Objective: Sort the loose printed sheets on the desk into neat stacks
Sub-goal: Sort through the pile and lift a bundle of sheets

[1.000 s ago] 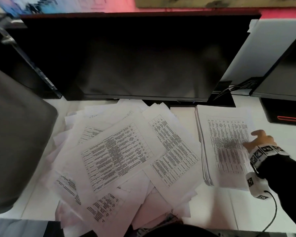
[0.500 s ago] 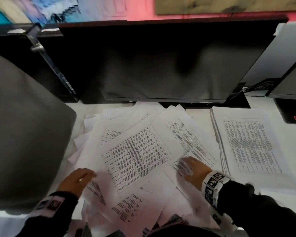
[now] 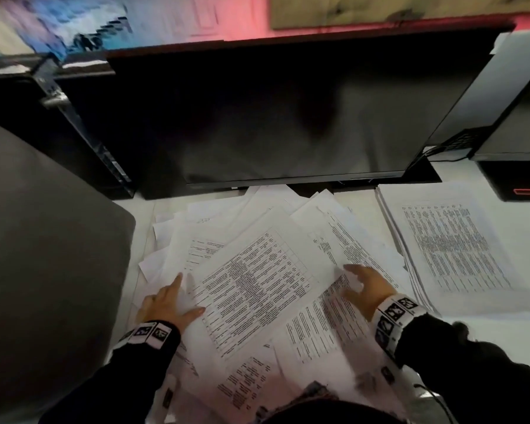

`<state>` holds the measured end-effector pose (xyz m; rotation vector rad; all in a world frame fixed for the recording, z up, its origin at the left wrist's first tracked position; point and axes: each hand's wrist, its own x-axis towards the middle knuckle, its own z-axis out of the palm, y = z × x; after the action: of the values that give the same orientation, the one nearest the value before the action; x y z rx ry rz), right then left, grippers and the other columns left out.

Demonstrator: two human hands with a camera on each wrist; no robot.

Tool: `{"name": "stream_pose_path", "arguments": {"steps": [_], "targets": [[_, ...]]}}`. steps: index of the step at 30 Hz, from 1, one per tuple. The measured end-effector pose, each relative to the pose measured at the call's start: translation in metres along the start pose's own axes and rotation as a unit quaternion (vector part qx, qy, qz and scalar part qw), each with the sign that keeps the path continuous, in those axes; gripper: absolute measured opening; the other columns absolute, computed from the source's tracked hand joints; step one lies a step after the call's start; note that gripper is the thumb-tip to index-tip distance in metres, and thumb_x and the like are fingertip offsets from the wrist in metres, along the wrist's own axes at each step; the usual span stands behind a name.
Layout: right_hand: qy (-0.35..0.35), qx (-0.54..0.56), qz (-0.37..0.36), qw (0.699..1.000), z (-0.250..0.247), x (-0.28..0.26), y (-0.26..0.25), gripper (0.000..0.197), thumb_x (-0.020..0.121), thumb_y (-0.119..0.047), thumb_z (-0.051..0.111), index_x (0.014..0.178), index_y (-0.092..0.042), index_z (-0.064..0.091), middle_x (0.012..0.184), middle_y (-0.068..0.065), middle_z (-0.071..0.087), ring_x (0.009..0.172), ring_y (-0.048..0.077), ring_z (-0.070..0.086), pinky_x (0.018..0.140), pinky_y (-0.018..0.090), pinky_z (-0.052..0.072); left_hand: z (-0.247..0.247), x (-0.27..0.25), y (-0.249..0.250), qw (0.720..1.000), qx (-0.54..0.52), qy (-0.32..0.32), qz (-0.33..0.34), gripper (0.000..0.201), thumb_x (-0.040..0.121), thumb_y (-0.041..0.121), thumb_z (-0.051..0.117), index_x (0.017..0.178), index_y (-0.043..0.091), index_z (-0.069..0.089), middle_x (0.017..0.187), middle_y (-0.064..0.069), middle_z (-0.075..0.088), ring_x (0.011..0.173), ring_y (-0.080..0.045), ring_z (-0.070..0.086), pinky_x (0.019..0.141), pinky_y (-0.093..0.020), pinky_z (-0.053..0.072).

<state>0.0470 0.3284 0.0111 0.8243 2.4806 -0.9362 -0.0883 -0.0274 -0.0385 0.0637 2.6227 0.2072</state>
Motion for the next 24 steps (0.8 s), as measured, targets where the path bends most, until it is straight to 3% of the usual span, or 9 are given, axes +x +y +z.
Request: {"name": "stream_pose_path", "arguments": {"steps": [3, 6, 8, 10, 12, 14, 17, 21, 24], "targets": [[0.043, 0.001, 0.101, 0.994, -0.019, 0.021, 0.013, 0.076, 0.076, -0.032, 0.071, 0.140, -0.021, 0.032, 0.136, 0.010, 0.047, 0.123, 0.027, 0.048, 0.105, 0.041, 0.040, -0.004, 0.004, 0.000, 1.000, 0.012, 0.018, 0.002, 0.094, 0.062, 0.071, 0.062, 0.140, 0.033, 0.024, 0.136, 0.000, 0.041, 0.124, -0.026, 0.037, 0.103, -0.040, 0.034], [-0.008, 0.010, 0.137, 0.990, -0.017, 0.027, 0.017, 0.082, 0.068, -0.039, 0.078, 0.136, -0.021, 0.034, 0.129, 0.011, 0.053, 0.116, 0.027, 0.053, 0.100, 0.038, 0.043, -0.002, 0.003, 0.002, 0.996, -0.091, -0.017, -0.009, 0.069, 0.064, 0.066, 0.065, 0.117, 0.028, 0.044, 0.093, 0.001, 0.057, 0.097, -0.022, 0.056, 0.089, -0.033, 0.046], [-0.043, 0.026, 0.141, 0.989, -0.007, 0.026, 0.018, 0.076, 0.068, -0.040, 0.077, 0.130, -0.020, 0.038, 0.124, 0.009, 0.059, 0.109, 0.026, 0.058, 0.096, 0.037, 0.043, 0.004, -0.006, 0.007, 0.991, -0.123, -0.043, -0.007, 0.055, 0.066, 0.063, 0.066, 0.100, 0.025, 0.047, 0.080, 0.003, 0.054, 0.083, -0.019, 0.059, 0.077, -0.029, 0.047], [-0.065, 0.020, 0.137, 0.988, 0.005, 0.026, 0.019, 0.060, 0.074, -0.038, 0.073, 0.123, -0.017, 0.046, 0.113, 0.004, 0.066, 0.100, 0.024, 0.062, 0.096, 0.039, 0.045, 0.012, -0.011, 0.011, 0.995, -0.099, -0.019, 0.023, 0.047, 0.064, 0.061, 0.069, 0.087, 0.025, 0.051, 0.087, 0.003, 0.052, 0.093, -0.019, 0.056, 0.081, -0.029, 0.044], [-0.065, 0.027, 0.130, 0.989, 0.012, 0.024, 0.021, 0.040, 0.079, -0.036, 0.068, 0.112, -0.017, 0.058, 0.094, 0.000, 0.069, 0.089, 0.021, 0.063, 0.090, 0.040, 0.048, 0.014, -0.014, 0.016, 0.995, -0.076, 0.045, 0.045, 0.047, 0.060, 0.060, 0.073, 0.088, 0.028, 0.055, 0.103, 0.003, 0.048, 0.108, -0.019, 0.046, 0.092, -0.028, 0.039], [-0.062, 0.045, 0.126, 0.989, 0.011, 0.022, 0.022, 0.030, 0.083, -0.032, 0.065, 0.107, -0.015, 0.061, 0.089, 0.000, 0.069, 0.086, 0.019, 0.063, 0.081, 0.034, 0.047, 0.010, -0.009, 0.016, 0.992, -0.079, 0.085, 0.055, 0.066, 0.057, 0.061, 0.074, 0.112, 0.031, 0.053, 0.128, 0.003, 0.041, 0.119, -0.020, 0.037, 0.101, -0.032, 0.035], [-0.067, 0.056, 0.120, 0.989, 0.008, 0.020, 0.024, 0.027, 0.083, -0.031, 0.064, 0.106, -0.016, 0.061, 0.091, 0.002, 0.069, 0.088, 0.020, 0.063, 0.078, 0.032, 0.046, -0.002, 0.001, 0.012, 0.996, -0.057, 0.071, 0.026, 0.096, 0.056, 0.068, 0.070, 0.137, 0.032, 0.031, 0.147, 0.004, 0.027, 0.132, -0.023, 0.027, 0.107, -0.043, 0.030], [-0.066, 0.089, 0.119, 0.987, 0.011, 0.018, 0.029, 0.025, 0.081, -0.029, 0.067, 0.104, -0.020, 0.062, 0.088, 0.000, 0.068, 0.087, 0.018, 0.061, 0.083, 0.036, 0.046, -0.010, 0.010, 0.007, 1.000, -0.005, 0.013, -0.008, 0.106, 0.046, 0.071, 0.072, 0.136, 0.037, 0.027, 0.140, 0.001, 0.034, 0.129, -0.027, 0.032, 0.106, -0.046, 0.030], [-0.066, 0.097, 0.124, 0.985, 0.010, 0.017, 0.028, 0.026, 0.083, -0.028, 0.066, 0.106, -0.018, 0.061, 0.090, 0.001, 0.068, 0.088, 0.020, 0.060, 0.082, 0.033, 0.043, -0.012, 0.010, 0.008, 0.998, -0.026, -0.054, -0.016, 0.080, 0.046, 0.068, 0.075, 0.113, 0.039, 0.041, 0.120, 0.006, 0.052, 0.116, -0.021, 0.050, 0.099, -0.039, 0.033]]}}
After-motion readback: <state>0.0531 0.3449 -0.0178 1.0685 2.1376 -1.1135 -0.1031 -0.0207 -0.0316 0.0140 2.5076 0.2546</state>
